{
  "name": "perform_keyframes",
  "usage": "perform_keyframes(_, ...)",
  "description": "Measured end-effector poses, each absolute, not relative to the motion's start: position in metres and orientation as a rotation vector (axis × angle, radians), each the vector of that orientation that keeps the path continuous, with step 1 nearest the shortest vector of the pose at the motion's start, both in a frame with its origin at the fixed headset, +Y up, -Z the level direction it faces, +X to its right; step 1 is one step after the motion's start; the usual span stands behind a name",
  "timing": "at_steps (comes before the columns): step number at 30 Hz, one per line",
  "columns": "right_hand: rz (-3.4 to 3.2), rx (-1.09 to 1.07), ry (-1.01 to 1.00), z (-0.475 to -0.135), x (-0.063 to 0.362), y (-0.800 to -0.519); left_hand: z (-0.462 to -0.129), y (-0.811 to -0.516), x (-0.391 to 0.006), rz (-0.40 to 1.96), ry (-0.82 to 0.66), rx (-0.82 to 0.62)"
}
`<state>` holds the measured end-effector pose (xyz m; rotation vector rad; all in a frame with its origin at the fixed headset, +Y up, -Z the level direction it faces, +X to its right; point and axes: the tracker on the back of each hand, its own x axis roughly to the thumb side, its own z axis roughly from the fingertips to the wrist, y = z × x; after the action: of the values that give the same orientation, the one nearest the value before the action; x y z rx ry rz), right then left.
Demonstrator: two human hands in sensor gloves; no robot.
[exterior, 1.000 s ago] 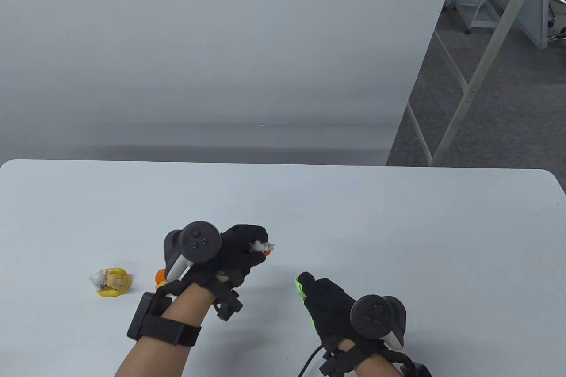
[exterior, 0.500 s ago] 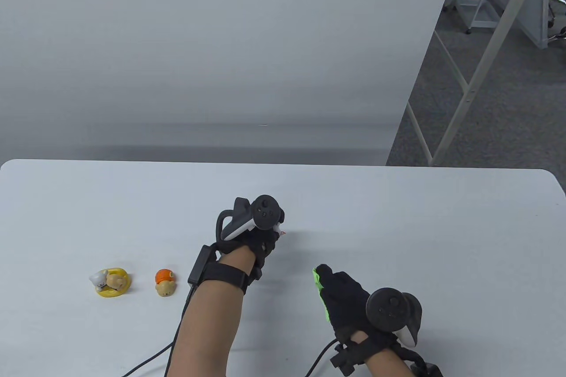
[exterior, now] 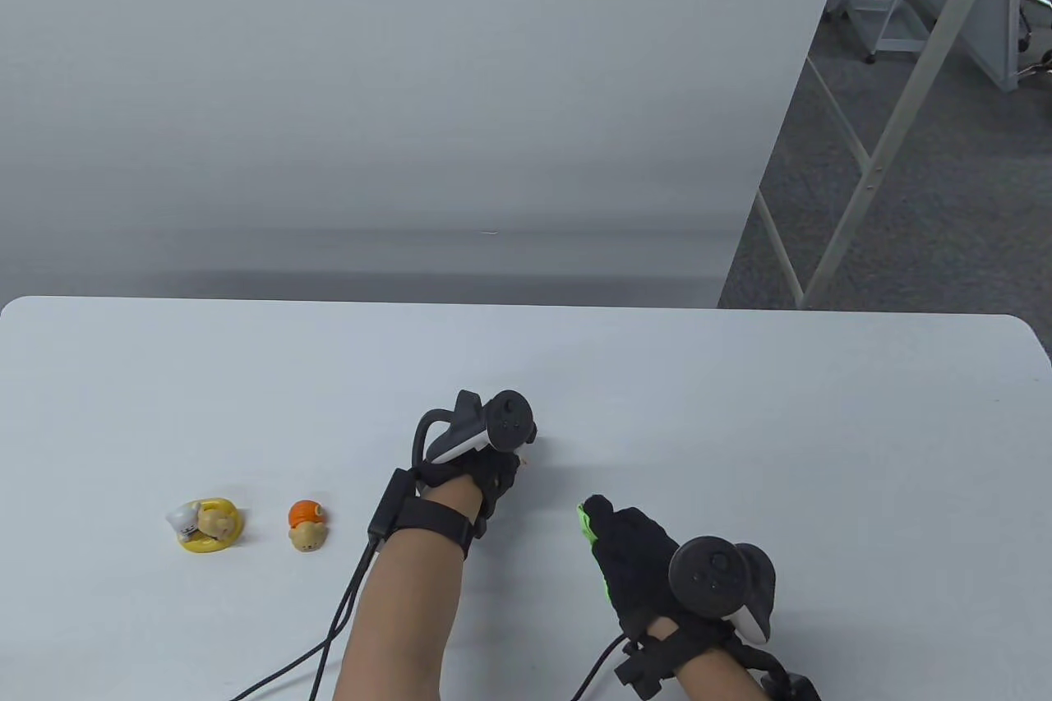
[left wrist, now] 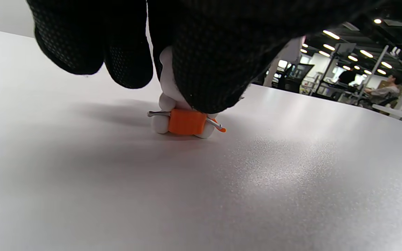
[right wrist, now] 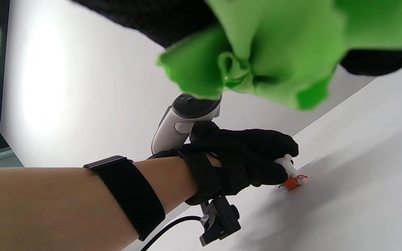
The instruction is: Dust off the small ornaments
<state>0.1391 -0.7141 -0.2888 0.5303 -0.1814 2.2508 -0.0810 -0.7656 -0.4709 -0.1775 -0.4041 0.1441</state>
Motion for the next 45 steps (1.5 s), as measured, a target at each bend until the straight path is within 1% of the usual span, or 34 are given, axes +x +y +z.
perform_keyframes(2, 2.240, 0.525, -0.184, -0.289, 0.141, -0.714, -0.466, -0.756, -0.086, 0.079, -0.435, -0.163)
perform_keyframes(5, 2.223, 0.513, -0.187, -0.289, 0.143, -0.713, -0.460, -0.736, -0.103, 0.081, -0.448, -0.141)
perform_keyframes(7, 2.215, 0.505, -0.181, -0.290, 0.145, -0.714, -0.450, -0.716, -0.125, 0.053, -0.452, -0.094)
perform_keyframes(9, 2.212, 0.500, -0.173, -0.291, 0.146, -0.715, -0.439, -0.701, -0.146, 0.047, -0.445, -0.095)
perform_keyframes(10, 2.212, 0.500, -0.170, -0.292, 0.146, -0.716, -0.433, -0.693, -0.157, 0.036, -0.472, -0.072)
perform_keyframes(11, 2.212, 0.499, -0.168, -0.292, 0.146, -0.716, -0.427, -0.686, -0.167, 0.029, -0.489, -0.019)
perform_keyframes(12, 2.211, 0.500, -0.167, -0.292, 0.145, -0.716, -0.420, -0.677, -0.181, 0.033, -0.485, 0.012)
perform_keyframes(14, 2.210, 0.503, -0.165, -0.292, 0.145, -0.716, -0.407, -0.667, -0.206, 0.057, -0.464, -0.009)
perform_keyframes(16, 2.208, 0.503, -0.162, -0.292, 0.144, -0.717, -0.397, -0.663, -0.228, 0.079, -0.434, -0.004)
perform_keyframes(18, 2.211, 0.503, -0.157, -0.293, 0.144, -0.718, -0.388, -0.667, -0.248, 0.106, -0.422, -0.037)
perform_keyframes(19, 2.213, 0.502, -0.154, -0.293, 0.144, -0.718, -0.383, -0.674, -0.262, 0.151, -0.448, -0.002)
perform_keyframes(20, 2.212, 0.501, -0.151, -0.293, 0.144, -0.719, -0.380, -0.682, -0.273, 0.201, -0.446, 0.001)
perform_keyframes(22, 2.208, 0.495, -0.147, -0.293, 0.144, -0.719, -0.373, -0.700, -0.290, 0.232, -0.350, -0.082)
perform_keyframes(25, 2.202, 0.490, -0.138, -0.293, 0.144, -0.719, -0.365, -0.725, -0.301, 0.180, -0.284, -0.122)
perform_keyframes(30, 2.214, 0.495, -0.129, -0.292, 0.143, -0.720, -0.356, -0.762, -0.297, 0.032, -0.200, -0.205)
perform_keyframes(32, 2.218, 0.498, -0.127, -0.292, 0.143, -0.720, -0.356, -0.768, -0.294, -0.061, -0.170, -0.232)
perform_keyframes(34, 2.223, 0.501, -0.124, -0.292, 0.142, -0.721, -0.358, -0.773, -0.291, -0.080, -0.164, -0.238)
perform_keyframes(37, 2.232, 0.507, -0.119, -0.292, 0.141, -0.722, -0.360, -0.780, -0.289, -0.063, -0.150, -0.290)
perform_keyframes(39, 2.234, 0.512, -0.118, -0.292, 0.141, -0.722, -0.362, -0.785, -0.287, -0.012, -0.153, -0.306)
perform_keyframes(40, 2.234, 0.513, -0.118, -0.292, 0.140, -0.722, -0.361, -0.784, -0.286, -0.019, -0.140, -0.292)
perform_keyframes(42, 2.234, 0.516, -0.117, -0.292, 0.140, -0.722, -0.362, -0.784, -0.283, -0.071, -0.169, -0.247)
perform_keyframes(45, 2.236, 0.519, -0.116, -0.292, 0.139, -0.722, -0.365, -0.784, -0.282, -0.034, -0.165, -0.281)
